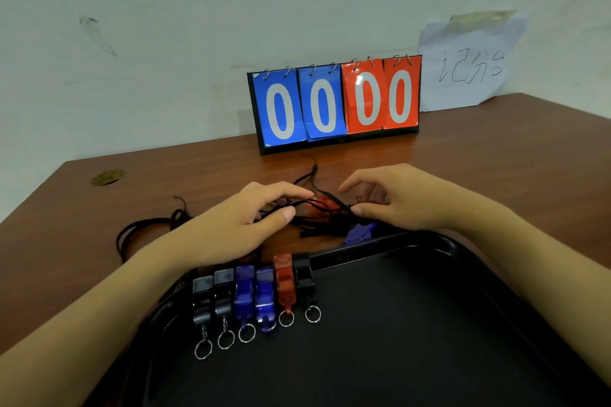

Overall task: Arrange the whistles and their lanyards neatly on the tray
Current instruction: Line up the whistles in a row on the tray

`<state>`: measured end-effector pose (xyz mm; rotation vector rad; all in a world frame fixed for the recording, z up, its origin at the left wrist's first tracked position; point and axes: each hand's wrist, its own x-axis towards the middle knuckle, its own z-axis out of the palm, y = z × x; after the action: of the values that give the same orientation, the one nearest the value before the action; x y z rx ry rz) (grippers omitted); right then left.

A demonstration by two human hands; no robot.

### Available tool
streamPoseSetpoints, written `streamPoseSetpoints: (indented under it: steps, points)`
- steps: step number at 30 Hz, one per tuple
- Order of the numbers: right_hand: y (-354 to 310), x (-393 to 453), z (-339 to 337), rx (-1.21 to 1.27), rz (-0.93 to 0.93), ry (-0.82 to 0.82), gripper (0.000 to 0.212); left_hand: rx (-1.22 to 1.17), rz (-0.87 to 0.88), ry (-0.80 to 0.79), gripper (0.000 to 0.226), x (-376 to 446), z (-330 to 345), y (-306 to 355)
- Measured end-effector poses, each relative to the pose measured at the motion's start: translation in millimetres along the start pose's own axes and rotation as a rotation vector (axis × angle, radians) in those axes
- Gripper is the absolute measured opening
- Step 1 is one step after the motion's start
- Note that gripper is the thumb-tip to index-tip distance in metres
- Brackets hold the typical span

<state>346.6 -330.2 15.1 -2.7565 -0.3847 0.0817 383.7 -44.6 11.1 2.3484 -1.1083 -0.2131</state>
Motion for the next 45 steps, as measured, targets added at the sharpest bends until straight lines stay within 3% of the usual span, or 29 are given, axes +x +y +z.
streamPoseSetpoints:
  steps: [11,19,36,39,45]
  points:
    - [-4.1,1.4,10.9,0.024,-0.122,-0.004,0.039,0.054,0.014,0.130,0.027,5.3,4.7,-7.7]
    - [-1.0,4.7,11.1,0.136,-0.056,0.093,0.033,0.072,0.001,0.053,0.026,4.8,4.2,-13.1]
    - [-2.6,1.3,8.8,0.092,-0.041,0.072,0.024,0.124,0.005,0.020,0.032,5.3,5.3,-16.0]
    - [-1.7,2.4,9.3,0.096,-0.050,0.102,0.023,0.124,0.015,0.077,0.027,4.7,-0.2,-16.8]
    - [2.3,3.5,9.1,0.143,-0.021,0.120,0.022,0.036,0.018,0.335,0.014,3.8,-10.5,-11.6]
